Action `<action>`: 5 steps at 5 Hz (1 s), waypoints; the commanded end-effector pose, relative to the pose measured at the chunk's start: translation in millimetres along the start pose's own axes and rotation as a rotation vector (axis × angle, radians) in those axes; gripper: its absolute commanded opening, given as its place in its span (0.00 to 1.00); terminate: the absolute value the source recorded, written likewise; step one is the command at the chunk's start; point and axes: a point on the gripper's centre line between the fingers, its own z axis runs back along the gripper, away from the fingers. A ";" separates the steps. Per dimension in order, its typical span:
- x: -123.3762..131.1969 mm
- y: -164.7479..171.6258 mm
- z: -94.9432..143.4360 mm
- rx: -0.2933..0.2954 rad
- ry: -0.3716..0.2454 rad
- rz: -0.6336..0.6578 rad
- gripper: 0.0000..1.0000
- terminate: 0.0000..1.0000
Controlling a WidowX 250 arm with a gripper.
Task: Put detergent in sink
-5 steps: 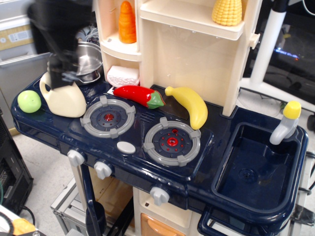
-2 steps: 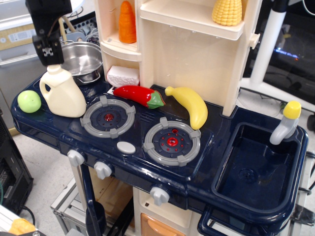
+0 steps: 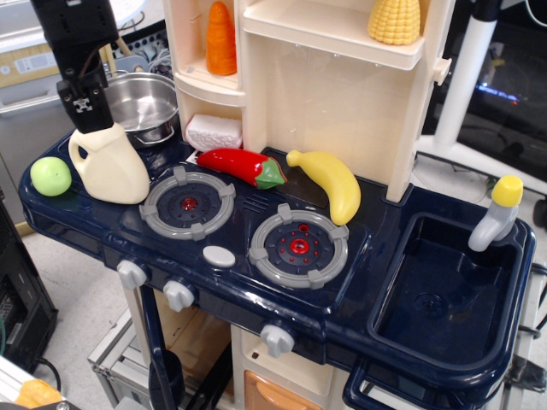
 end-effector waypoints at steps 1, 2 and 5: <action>7.1 6.0 -4.3 0.027 -0.078 -0.008 1.00 0.00; 5.9 4.6 -14.4 0.025 -0.134 -0.005 1.00 0.00; 45.0 -14.1 -0.3 0.003 -0.186 0.028 0.00 0.00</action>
